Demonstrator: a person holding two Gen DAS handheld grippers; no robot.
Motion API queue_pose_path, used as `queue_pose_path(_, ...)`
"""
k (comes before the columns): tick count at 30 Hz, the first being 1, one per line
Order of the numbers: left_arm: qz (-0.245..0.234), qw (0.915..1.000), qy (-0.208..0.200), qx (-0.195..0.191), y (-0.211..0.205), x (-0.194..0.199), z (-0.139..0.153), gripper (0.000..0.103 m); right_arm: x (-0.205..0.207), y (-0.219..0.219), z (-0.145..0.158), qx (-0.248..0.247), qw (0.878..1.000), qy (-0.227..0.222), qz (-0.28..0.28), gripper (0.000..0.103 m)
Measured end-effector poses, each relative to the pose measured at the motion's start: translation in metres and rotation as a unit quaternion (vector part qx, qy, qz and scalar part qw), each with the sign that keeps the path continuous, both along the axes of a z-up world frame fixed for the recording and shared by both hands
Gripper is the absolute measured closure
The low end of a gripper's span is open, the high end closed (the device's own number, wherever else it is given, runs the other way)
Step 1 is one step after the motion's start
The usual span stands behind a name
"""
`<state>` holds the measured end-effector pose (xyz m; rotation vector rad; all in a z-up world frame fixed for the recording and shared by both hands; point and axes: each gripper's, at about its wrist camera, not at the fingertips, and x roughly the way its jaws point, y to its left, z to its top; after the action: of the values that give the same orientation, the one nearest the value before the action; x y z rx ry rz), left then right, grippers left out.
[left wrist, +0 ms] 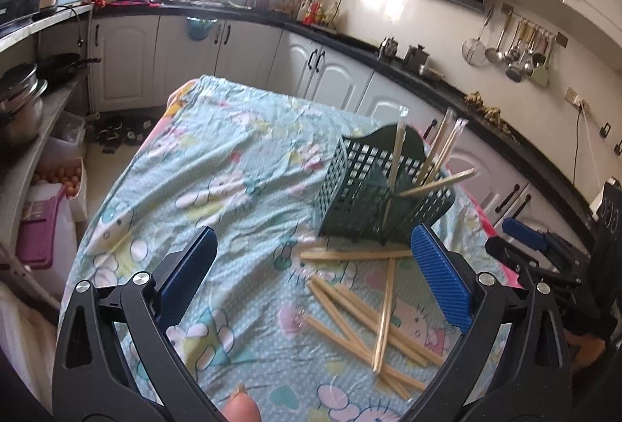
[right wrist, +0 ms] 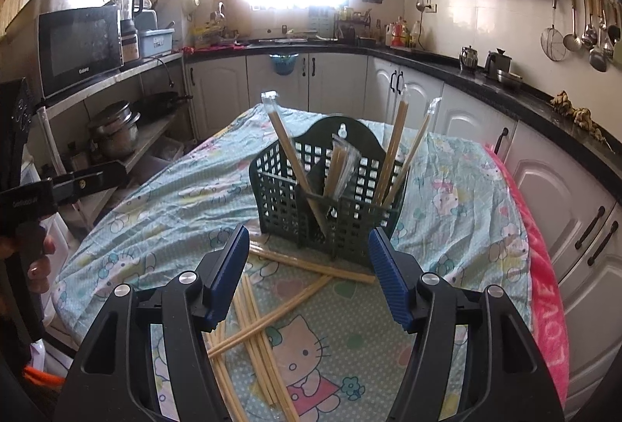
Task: Organize utensils
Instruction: 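Move both open grippers from the caddy down toward the chopstick pile, then close the left gripper on a wrapped chopstick while the right gripper closes on a chopstick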
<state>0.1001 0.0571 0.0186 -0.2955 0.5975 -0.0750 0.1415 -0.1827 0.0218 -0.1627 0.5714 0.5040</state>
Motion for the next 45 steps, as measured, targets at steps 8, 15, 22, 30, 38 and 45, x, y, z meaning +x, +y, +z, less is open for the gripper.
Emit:
queue_pose_path(8,-0.022,0.9991,0.036,0.006,-0.009,0.001,-0.024,0.011,0.008,0.002,-0.016,-0.011,1.000,0.017,-0.008,0.041)
queue_pose_path(15,-0.030,0.9966,0.077,0.002,-0.015,0.004,-0.051,0.011,0.020,0.004,-0.040,-0.026,0.999,0.046,-0.012,0.042)
queue_pose_path(22,-0.043,0.9933,0.106,-0.020,-0.016,0.003,-0.071,0.019,0.030,0.008,-0.059,-0.034,0.997,0.068,-0.014,0.044)
queue_pose_path(30,-0.065,0.9835,0.152,-0.073,-0.017,0.009,-0.093,0.047,0.039,0.013,-0.076,-0.040,0.995,0.092,-0.014,0.053)
queue_pose_path(38,-0.077,0.9722,0.187,-0.118,-0.021,0.017,-0.115,0.060,0.053,0.024,-0.091,-0.041,0.992,0.118,-0.008,0.061)
queue_pose_path(45,-0.062,0.9697,0.203,-0.122,-0.023,0.030,-0.124,0.060,0.073,0.035,-0.103,-0.030,0.988,0.152,-0.014,0.067)
